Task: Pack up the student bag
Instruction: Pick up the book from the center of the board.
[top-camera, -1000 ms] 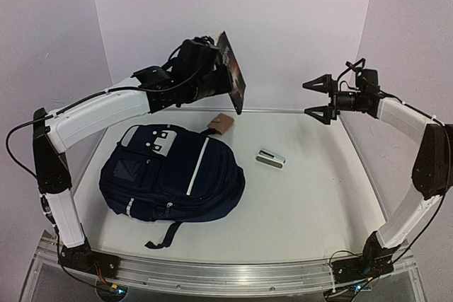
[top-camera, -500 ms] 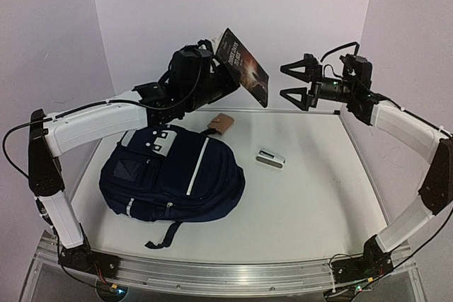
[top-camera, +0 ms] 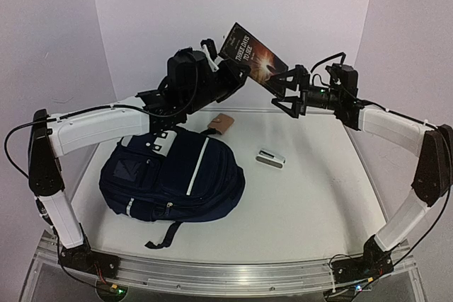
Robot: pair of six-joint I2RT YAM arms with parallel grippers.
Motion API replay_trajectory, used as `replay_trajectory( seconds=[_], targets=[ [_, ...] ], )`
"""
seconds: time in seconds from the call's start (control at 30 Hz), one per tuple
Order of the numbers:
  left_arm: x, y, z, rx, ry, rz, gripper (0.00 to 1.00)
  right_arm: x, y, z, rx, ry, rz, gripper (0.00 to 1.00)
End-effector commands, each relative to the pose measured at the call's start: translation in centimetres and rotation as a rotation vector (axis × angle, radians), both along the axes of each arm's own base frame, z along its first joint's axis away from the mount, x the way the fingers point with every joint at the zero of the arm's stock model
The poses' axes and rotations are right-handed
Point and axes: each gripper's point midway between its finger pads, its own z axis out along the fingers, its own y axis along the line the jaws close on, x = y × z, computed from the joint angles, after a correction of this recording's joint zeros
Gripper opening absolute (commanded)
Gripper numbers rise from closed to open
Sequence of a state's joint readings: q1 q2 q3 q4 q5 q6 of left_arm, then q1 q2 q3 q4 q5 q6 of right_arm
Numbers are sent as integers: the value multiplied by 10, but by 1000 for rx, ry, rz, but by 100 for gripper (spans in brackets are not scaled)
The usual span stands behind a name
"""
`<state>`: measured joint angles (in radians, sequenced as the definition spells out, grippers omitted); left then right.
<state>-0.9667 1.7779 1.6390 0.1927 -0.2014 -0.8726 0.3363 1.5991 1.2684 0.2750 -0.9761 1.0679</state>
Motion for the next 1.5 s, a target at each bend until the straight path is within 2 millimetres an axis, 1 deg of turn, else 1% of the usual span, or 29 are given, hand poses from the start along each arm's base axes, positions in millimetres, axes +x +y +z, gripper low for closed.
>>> replay_trajectory(
  seconds=[0.0,0.03,0.13,0.17,0.2,0.23,0.27,0.3,0.33,0.37,0.43,0.47,0.5,0.53,0.57,0.6,0.63,0.67,0.7,0.73,0.77,0.8,0.83,0.9,0.97,1.07,1.17,1.37,1.47],
  targets=[
    [-19,13,62,-231,-78,-80,0,1,8,56,92,-152,39,83],
    [-20,14,62,-243,-69,-85,0,0,9,58,95,-152,49,74],
    [-20,19,48,-256,-23,-82,2,-6,9,66,115,-147,76,41],
    [-20,24,44,-250,-8,-70,9,-9,8,69,117,-152,85,33],
    [-20,29,38,-241,7,-53,20,-13,8,71,119,-158,95,23],
    [-20,36,33,-227,24,-28,36,-16,6,74,119,-166,104,13],
    [-20,43,26,-207,40,-4,50,-19,3,75,119,-168,109,6],
    [-21,50,20,-177,56,17,60,-19,0,74,118,-166,111,2],
    [-23,58,14,-138,70,36,67,-20,-3,73,117,-164,114,0],
    [-23,65,5,-83,86,52,73,-21,-7,73,115,-164,114,0],
    [-29,77,-2,23,89,65,85,-23,-15,71,104,-178,122,0],
    [-31,84,-9,114,89,70,92,-27,-18,72,95,-203,138,0],
    [-33,93,-18,220,96,71,97,-32,-20,73,85,-234,158,0],
    [-37,98,-19,299,86,48,99,-40,-21,71,72,-268,190,0],
    [-41,101,-23,390,81,16,100,-50,-21,68,47,-303,218,0],
    [-46,101,-20,448,68,-25,100,-58,-22,61,9,-326,239,0],
    [-53,96,-24,528,55,-95,100,-63,-24,50,-47,-350,249,0],
    [-60,91,-41,632,65,-172,100,-70,-27,37,-118,-356,261,0],
    [-69,82,-43,657,69,-261,100,-77,-30,13,-235,-364,277,0],
    [-75,76,-54,708,85,-331,100,-86,-32,-1,-325,-385,306,0],
    [-79,72,-70,767,114,-389,100,-92,-33,-9,-386,-411,338,0],
    [-83,67,-75,786,116,-440,100,-97,-35,-20,-428,-411,368,0],
    [-88,61,-73,785,105,-492,100,-104,-38,-30,-458,-391,396,0],
    [-94,51,-70,778,68,-562,100,-116,-41,-39,-514,-437,458,0],
    [-98,43,-69,777,37,-619,100,-128,-44,-41,-553,-488,501,0],
    [-102,34,-82,803,16,-695,99,-145,-47,-37,-576,-568,557,0],
    [-110,22,-88,773,-17,-787,99,-161,-47,-37,-593,-628,631,0],
    [-114,5,-106,769,-42,-894,98,-182,-45,-29,-558,-707,748,0],
    [-116,-8,-106,734,-53,-957,92,-186,-42,-27,-551,-757,777,0]
  ],
)
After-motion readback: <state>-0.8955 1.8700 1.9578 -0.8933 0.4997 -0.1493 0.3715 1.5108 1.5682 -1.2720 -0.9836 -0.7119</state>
